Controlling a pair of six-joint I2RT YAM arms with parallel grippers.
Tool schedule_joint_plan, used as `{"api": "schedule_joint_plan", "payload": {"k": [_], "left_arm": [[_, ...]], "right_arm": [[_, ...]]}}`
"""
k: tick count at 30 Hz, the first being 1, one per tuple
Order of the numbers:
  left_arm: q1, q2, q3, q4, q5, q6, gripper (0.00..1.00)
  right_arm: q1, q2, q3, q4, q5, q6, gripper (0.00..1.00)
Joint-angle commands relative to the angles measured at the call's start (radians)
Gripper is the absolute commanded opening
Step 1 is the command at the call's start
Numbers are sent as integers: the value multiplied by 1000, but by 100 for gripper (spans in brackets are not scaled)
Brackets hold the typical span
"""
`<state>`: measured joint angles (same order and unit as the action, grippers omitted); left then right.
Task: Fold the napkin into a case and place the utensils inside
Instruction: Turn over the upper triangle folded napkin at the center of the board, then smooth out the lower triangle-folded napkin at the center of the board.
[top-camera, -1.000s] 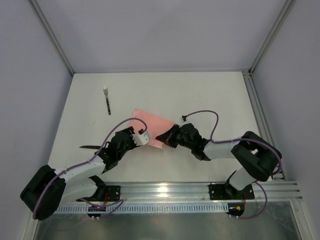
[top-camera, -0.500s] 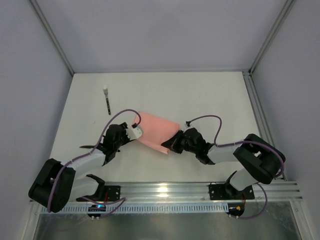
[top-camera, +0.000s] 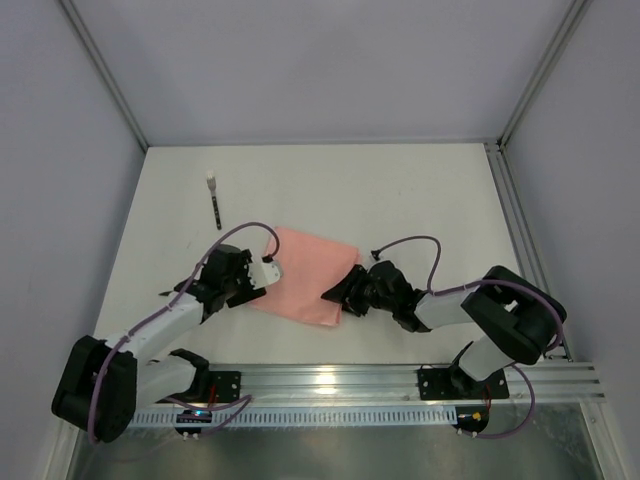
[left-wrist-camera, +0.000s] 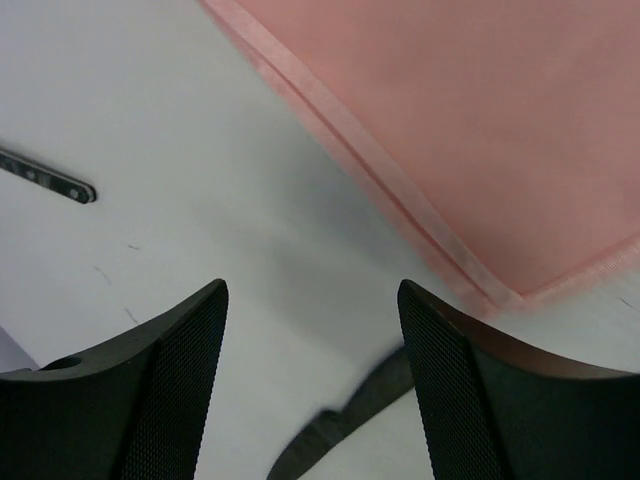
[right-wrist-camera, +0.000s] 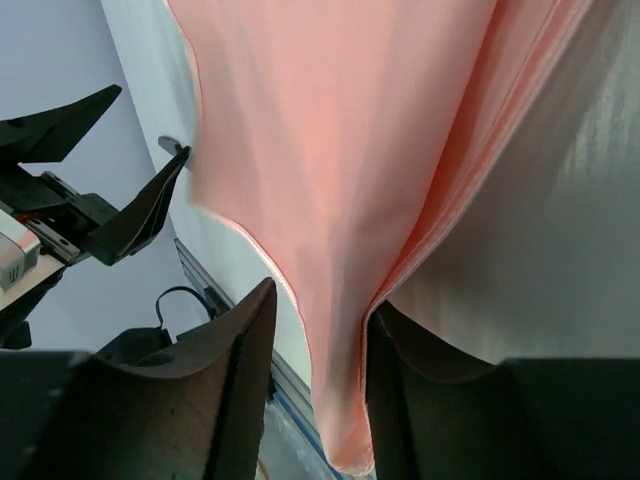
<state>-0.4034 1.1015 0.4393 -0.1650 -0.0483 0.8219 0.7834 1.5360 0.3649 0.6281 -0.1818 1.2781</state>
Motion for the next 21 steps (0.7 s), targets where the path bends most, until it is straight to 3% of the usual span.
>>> {"api": "schedule_joint_plan", "payload": {"k": [1, 8, 15, 21], "left_arm": [[5, -31, 88, -299, 141, 43, 72], [5, -37, 217, -636, 326, 105, 75], [-17, -23, 197, -585, 338, 102, 81], [-141, 15, 141, -463, 253, 74, 87]], "right_arm": [[-1, -4, -11, -16, -36, -25, 57], [-3, -131, 5, -304, -30, -123, 66], [-49, -339, 25, -588, -30, -316, 67], [-62, -465, 183, -778, -45, -667, 63]]}}
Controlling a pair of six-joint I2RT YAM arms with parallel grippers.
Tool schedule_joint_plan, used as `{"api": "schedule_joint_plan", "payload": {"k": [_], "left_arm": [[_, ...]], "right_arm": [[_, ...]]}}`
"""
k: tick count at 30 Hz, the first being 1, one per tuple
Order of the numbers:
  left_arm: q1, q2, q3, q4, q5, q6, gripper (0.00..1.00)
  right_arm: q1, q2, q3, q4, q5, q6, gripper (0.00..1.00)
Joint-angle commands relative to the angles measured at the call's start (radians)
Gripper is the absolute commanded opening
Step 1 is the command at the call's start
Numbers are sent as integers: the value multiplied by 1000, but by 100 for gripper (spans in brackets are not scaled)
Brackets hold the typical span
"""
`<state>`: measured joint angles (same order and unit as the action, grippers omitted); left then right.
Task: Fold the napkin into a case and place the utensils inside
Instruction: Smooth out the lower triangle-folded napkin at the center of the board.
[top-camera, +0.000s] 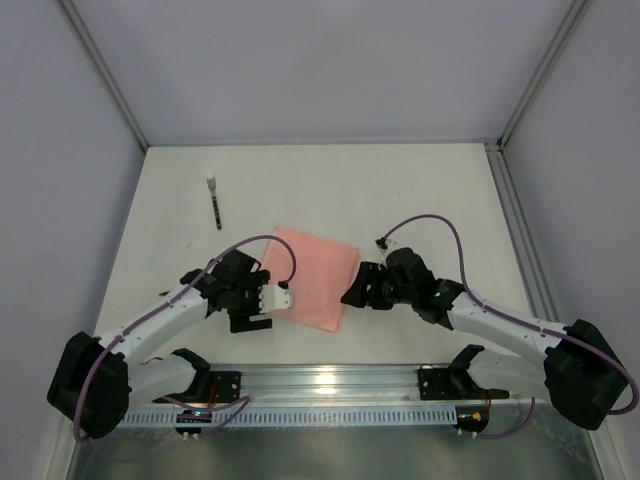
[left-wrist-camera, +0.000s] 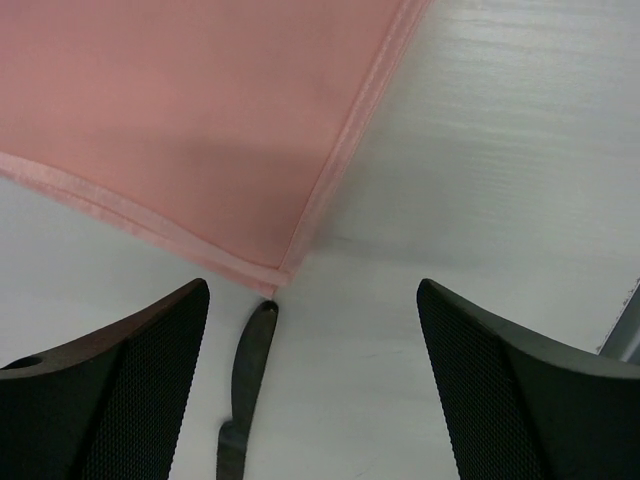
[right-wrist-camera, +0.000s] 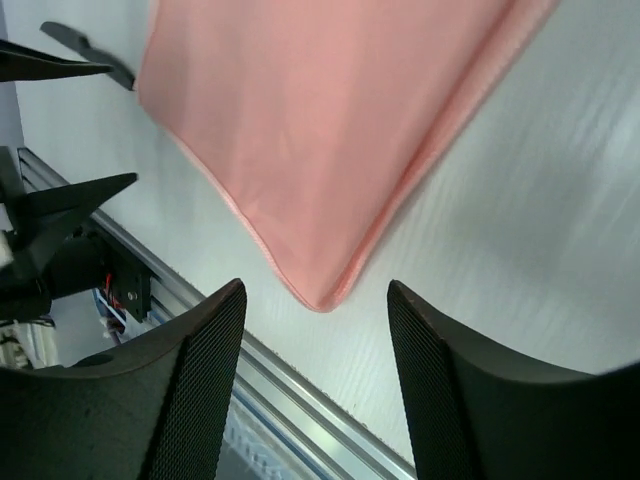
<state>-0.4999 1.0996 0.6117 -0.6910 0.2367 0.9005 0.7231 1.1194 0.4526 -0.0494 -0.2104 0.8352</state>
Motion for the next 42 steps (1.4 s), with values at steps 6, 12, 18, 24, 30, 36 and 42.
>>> {"api": "schedule_joint_plan", "payload": {"k": [6, 12, 18, 24, 30, 36, 42], "left_arm": [[-144, 97, -53, 185, -51, -14, 91], [-177, 242, -29, 246, -160, 17, 89], [-178, 287, -24, 209, -182, 52, 76], [-203, 321, 6, 148, -160, 52, 47], [-215, 342, 48, 107, -107, 14, 0], [-278, 273, 109, 22, -59, -93, 0], [-319, 246, 166, -30, -14, -184, 0]], "right_arm": [[-16, -41, 161, -28, -136, -359, 49], [-27, 84, 146, 190, -225, -282, 36], [-44, 212, 149, 317, -274, -248, 33], [-62, 292, 156, 382, -305, -205, 29], [-62, 362, 188, 376, -251, -162, 23], [-62, 346, 181, 346, -219, -169, 21], [-62, 294, 155, 333, -285, -200, 22]]}}
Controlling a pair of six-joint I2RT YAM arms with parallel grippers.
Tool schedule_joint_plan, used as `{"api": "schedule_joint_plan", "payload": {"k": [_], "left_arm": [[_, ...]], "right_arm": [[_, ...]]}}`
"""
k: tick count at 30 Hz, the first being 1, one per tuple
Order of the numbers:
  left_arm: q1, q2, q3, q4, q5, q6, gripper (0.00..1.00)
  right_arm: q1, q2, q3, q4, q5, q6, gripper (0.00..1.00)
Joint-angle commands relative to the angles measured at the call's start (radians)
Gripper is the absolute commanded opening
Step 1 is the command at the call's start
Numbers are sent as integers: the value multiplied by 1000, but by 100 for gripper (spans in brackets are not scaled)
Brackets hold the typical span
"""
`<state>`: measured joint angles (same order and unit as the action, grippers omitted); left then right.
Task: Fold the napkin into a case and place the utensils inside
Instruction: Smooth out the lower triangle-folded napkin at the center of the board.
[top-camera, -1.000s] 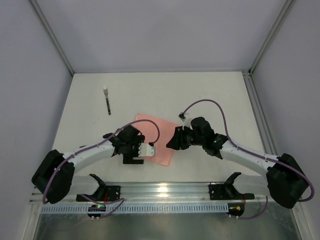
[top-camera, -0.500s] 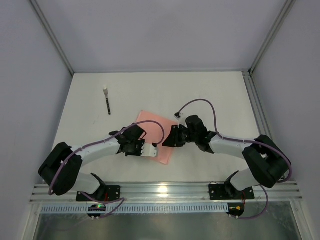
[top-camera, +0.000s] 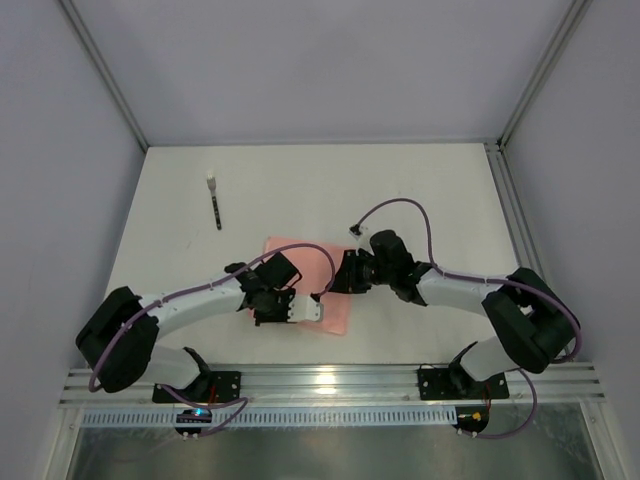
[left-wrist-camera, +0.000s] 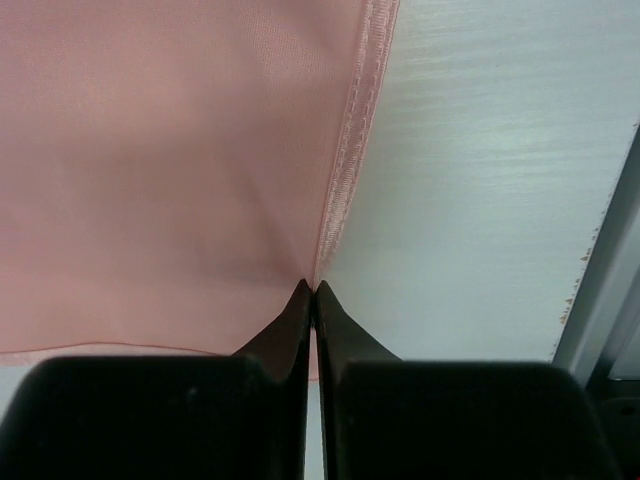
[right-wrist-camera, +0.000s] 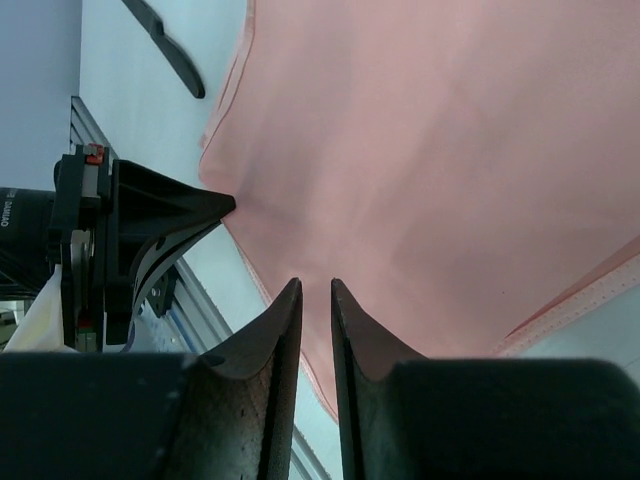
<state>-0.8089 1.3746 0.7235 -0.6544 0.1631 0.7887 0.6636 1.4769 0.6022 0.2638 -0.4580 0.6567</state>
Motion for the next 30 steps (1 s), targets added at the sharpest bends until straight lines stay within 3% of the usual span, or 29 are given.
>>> {"api": "schedule_joint_plan", "payload": {"k": [1, 5, 9, 11, 12, 13, 14, 15, 18, 22, 25, 30], "left_arm": [[-10, -29, 62, -73, 62, -83, 0], [-12, -29, 80, -79, 39, -72, 0], [-12, -17, 79, -73, 41, -65, 0], [-12, -6, 77, -83, 55, -51, 1], [-12, 0, 77, -91, 46, -37, 9], [-12, 13, 79, -93, 41, -42, 38], [-12, 21, 83, -105, 39, -45, 46], [-12, 23, 94, -116, 36, -51, 64], [-10, -6, 109, -129, 32, -75, 67], [23, -61, 181, -149, 19, -155, 70], [208, -71, 247, -131, 67, -241, 71], [437, 61, 393, -25, 101, -367, 71]], "right_arm": [[-2, -79, -5, 31, -57, -44, 22], [-2, -243, -58, 11, -73, -164, 27], [-2, -467, -24, -222, 43, -363, 35], [-2, -588, -6, -309, 65, -437, 46], [-2, -619, 16, -337, 100, -419, 52], [-2, -642, 34, -377, 204, -393, 55], [-2, -658, 65, -443, 244, -335, 55], [-4, -653, 73, -471, 278, -312, 55], [-4, -604, 64, -529, 320, -199, 56], [-48, -523, 13, -477, 409, -111, 56], [-148, -434, 10, -379, 374, -88, 56], [-251, -192, 53, -272, 266, -78, 56]]}}
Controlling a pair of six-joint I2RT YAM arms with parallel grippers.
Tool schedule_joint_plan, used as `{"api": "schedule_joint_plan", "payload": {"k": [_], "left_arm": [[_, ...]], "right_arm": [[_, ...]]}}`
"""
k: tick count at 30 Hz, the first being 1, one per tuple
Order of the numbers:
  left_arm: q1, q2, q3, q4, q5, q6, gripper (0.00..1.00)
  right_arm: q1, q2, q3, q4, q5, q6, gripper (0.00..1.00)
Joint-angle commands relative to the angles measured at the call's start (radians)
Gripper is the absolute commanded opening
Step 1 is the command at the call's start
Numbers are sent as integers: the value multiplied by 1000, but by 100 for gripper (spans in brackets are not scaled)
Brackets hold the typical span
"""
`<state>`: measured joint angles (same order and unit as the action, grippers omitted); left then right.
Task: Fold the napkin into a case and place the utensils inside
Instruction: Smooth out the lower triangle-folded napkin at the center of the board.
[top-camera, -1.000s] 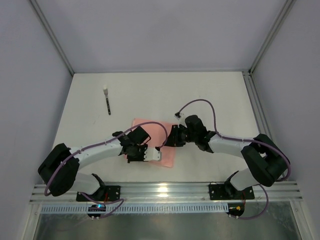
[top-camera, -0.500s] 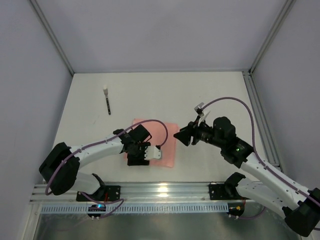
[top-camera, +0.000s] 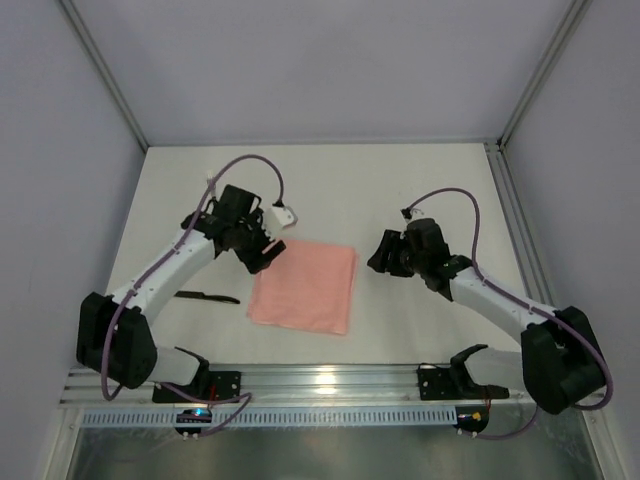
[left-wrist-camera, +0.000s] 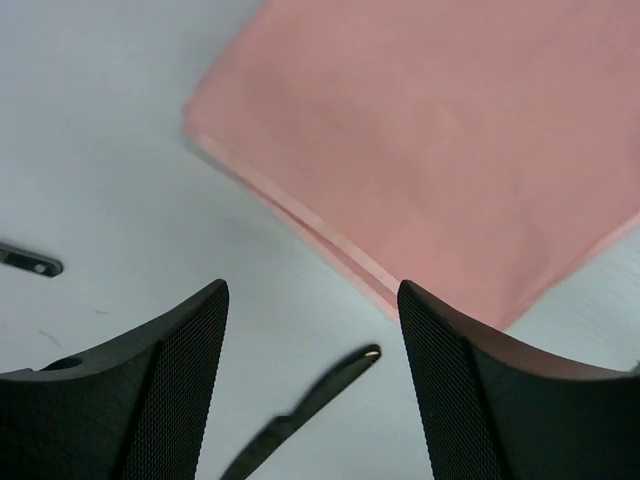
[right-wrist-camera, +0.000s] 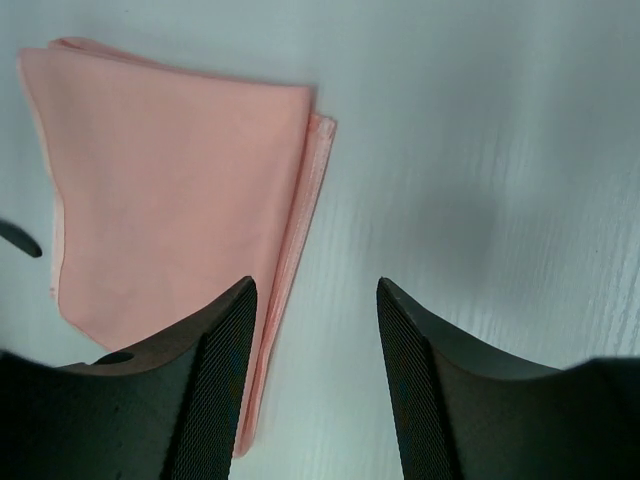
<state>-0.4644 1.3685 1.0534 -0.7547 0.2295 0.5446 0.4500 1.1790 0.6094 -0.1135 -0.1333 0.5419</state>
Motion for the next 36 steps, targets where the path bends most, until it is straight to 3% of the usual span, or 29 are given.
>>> {"api": "schedule_joint_plan", "payload": {"k": [1, 7, 12, 20, 23, 26, 31, 36], "left_arm": [[111, 92, 80, 89, 36, -138, 71], [190, 317, 212, 167, 76, -228, 71], [204, 408, 275, 195, 88, -222, 72], [222, 483, 309, 195, 51, -232, 70], [242, 459, 295, 195, 42, -230, 70], [270, 434, 272, 204, 38, -216, 70], [311, 408, 246, 172, 48, -189, 70], [342, 385, 212, 134, 112, -161, 65]], "right_arm": [[-48, 143, 58, 141, -80, 35, 55], [-48, 356, 159, 181, -140, 33, 50], [-48, 491, 210, 192, -183, 36, 45], [-48, 680, 384, 172, -215, 21, 17], [-50, 734, 510, 120, -212, -22, 13], [-48, 797, 622, 40, -238, -71, 14], [-48, 750, 649, -20, -206, -141, 31], [-15, 685, 650, -43, -175, -186, 32]]}}
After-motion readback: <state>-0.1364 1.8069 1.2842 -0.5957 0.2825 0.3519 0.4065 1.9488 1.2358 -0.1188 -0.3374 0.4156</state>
